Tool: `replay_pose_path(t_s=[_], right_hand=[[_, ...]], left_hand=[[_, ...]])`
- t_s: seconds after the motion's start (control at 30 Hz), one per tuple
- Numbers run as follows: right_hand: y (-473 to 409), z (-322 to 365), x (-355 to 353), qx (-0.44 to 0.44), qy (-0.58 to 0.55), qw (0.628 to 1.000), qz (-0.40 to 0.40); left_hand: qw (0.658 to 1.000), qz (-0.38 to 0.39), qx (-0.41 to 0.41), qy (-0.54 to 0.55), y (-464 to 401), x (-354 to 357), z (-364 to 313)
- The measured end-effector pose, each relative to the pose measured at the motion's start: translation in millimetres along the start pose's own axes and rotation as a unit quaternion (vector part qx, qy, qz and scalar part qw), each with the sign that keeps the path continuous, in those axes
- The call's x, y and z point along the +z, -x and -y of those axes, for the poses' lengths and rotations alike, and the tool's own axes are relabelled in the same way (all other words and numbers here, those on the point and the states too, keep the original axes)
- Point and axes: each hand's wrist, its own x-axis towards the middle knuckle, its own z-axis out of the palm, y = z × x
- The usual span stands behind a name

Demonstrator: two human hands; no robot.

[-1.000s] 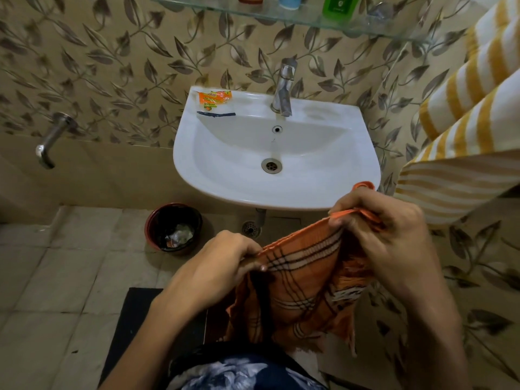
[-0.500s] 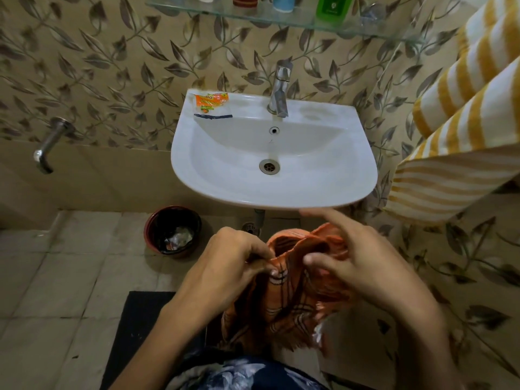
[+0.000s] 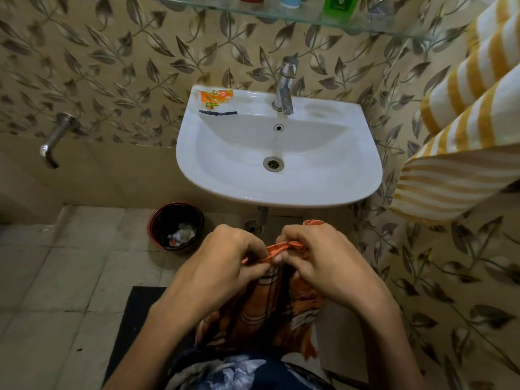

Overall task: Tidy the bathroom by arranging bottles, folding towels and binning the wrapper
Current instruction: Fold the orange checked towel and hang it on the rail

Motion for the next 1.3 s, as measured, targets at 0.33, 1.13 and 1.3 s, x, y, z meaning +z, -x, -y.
replay_pose_path(t_s=[0.33, 1.13, 1.3], right_hand=[[9, -3, -14, -0.072, -0.106, 0.987, -0.093], [31, -34, -46, 0.097, -0.079, 0.981, -0.151], [23, 6, -26, -0.030, -0.070, 0.997, -0.019]], left_hand=[[0.998, 0.057, -0.007, 0.008, -3, 1, 3], [0.998, -0.028, 0.062, -0.004, 1, 0, -7], [0.997, 0.005, 0.075, -0.029, 1, 1, -11]])
